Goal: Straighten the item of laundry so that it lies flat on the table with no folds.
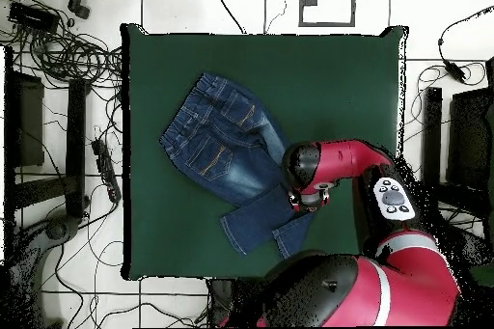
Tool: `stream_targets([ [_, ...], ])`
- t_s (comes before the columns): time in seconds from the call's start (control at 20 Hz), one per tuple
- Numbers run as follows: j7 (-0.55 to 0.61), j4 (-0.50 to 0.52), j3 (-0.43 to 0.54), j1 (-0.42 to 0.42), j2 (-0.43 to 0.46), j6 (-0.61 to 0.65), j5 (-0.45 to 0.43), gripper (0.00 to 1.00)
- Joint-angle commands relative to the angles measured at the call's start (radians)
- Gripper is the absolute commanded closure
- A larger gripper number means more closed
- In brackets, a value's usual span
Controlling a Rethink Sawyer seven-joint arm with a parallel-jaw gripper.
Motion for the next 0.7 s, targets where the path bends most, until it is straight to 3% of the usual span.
stream_targets([
  [0.05, -0.21, 0.1, 0.101, 0.013, 0.082, -0.029, -0.038, 1.0],
  [0.35, -0.196, 0.108, 0.071, 0.048, 0.042, -0.089, -0.108, 1.0],
  [0.5, -0.205, 0.101, 0.035, 0.099, -0.008, -0.165, -0.229, 1.0],
  [0.7, -0.274, 0.113, 0.032, 0.088, -0.054, -0.186, -0.303, 1.0],
])
